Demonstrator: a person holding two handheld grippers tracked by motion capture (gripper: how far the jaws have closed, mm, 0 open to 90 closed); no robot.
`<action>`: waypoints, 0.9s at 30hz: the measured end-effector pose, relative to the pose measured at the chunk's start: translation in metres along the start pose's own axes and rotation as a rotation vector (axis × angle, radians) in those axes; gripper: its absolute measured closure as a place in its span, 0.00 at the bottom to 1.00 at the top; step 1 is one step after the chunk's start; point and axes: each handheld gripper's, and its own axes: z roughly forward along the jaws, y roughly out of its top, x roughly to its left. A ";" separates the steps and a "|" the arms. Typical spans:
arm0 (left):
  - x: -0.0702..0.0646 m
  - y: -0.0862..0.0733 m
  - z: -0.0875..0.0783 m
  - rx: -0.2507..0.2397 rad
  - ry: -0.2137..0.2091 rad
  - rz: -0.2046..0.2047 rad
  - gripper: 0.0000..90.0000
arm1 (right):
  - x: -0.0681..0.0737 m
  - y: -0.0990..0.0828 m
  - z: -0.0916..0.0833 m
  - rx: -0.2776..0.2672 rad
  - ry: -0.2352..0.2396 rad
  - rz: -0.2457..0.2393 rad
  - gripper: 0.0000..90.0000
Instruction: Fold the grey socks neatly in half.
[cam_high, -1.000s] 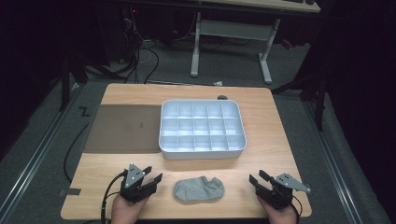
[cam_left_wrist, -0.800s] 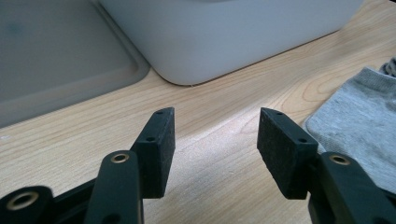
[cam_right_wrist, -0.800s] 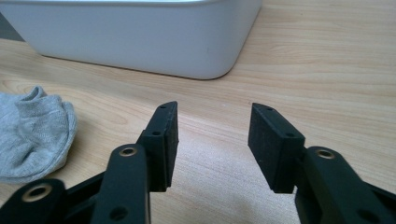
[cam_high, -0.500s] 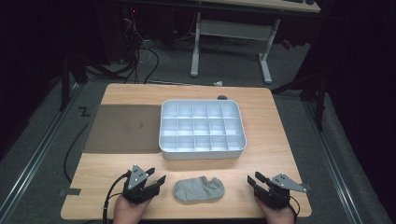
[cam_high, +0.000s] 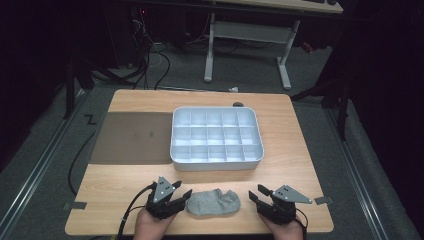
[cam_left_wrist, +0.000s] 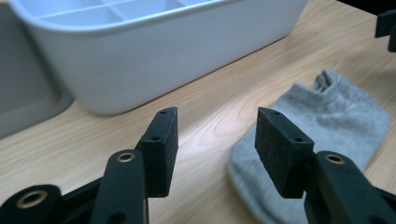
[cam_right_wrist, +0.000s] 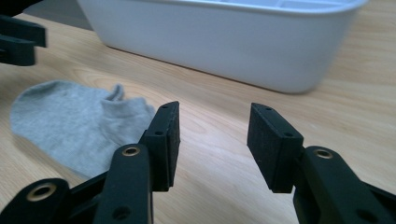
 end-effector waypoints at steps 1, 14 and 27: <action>-0.002 0.001 0.002 -0.005 -0.006 -0.005 0.56 | 0.004 0.003 0.002 -0.001 0.004 -0.014 0.61; -0.016 -0.010 0.002 0.043 -0.075 0.027 0.72 | 0.049 0.017 0.035 0.061 0.112 -0.109 0.85; -0.015 -0.020 0.009 0.150 -0.046 0.053 0.82 | 0.051 0.004 0.054 0.209 0.051 -0.121 0.93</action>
